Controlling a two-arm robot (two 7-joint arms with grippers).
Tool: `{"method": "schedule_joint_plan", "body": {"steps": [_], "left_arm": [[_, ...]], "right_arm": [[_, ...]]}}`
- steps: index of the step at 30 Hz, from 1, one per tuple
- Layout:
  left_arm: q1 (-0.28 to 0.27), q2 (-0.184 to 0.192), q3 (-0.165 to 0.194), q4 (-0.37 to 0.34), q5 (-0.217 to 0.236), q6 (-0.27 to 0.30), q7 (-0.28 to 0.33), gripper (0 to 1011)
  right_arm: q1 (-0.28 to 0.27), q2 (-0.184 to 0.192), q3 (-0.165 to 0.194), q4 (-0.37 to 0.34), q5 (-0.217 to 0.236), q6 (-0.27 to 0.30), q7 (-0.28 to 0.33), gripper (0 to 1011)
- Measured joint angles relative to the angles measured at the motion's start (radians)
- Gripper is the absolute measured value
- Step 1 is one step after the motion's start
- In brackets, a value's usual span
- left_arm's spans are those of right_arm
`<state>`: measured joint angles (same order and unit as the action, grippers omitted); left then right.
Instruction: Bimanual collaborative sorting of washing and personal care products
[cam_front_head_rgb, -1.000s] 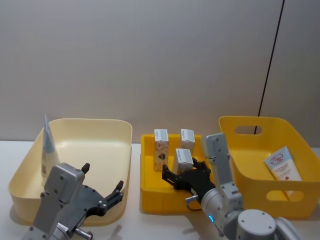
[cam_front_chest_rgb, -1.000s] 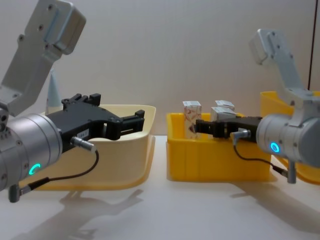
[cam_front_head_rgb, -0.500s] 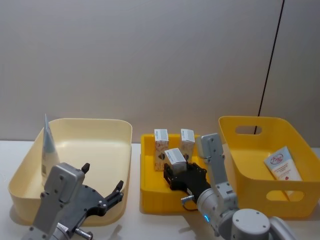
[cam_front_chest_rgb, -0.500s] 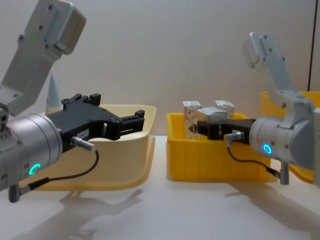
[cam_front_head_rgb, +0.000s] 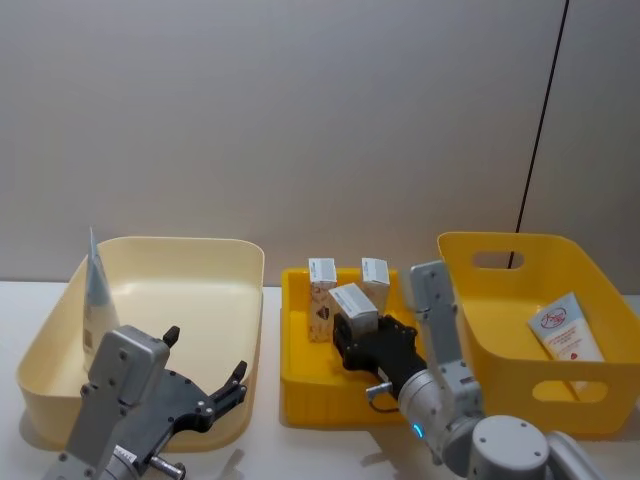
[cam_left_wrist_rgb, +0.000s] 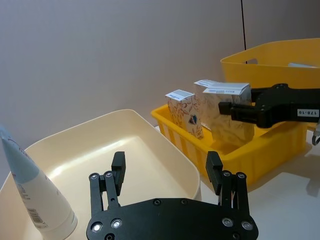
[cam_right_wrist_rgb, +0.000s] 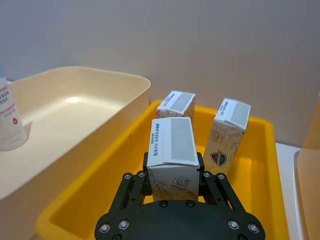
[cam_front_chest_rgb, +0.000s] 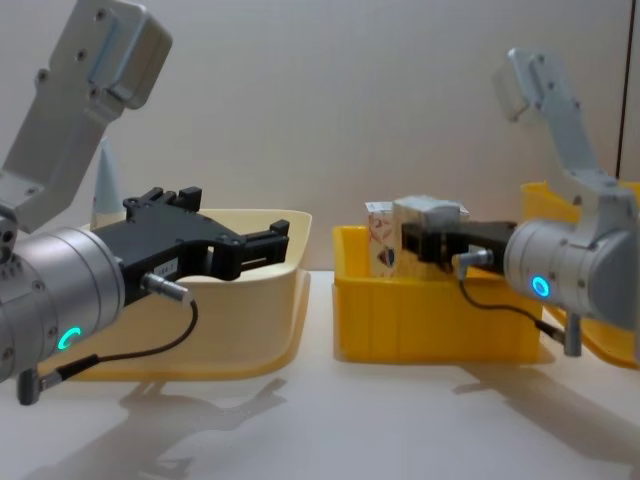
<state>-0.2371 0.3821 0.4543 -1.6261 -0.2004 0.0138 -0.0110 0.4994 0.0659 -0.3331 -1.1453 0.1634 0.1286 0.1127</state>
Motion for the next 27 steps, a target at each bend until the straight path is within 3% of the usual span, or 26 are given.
{"method": "schedule_joint_plan", "body": {"steps": [15,21,27], "left_arm": [[0.000,0.000,0.000,0.000,0.000,0.000,0.000,1003],[0.000,0.000,0.000,0.000,0.000,0.000,0.000,1003],[0.000,0.000,0.000,0.000,0.000,0.000,0.000,1003]], "right_arm": [[-0.019,0.020,0.051,-0.087,0.020,-0.122,0.033,439],[-0.041,0.035,0.099,-0.159,0.033,-0.166,0.026,439],[-0.070,0.047,0.140,-0.219,0.036,-0.174,0.000,438]]}}
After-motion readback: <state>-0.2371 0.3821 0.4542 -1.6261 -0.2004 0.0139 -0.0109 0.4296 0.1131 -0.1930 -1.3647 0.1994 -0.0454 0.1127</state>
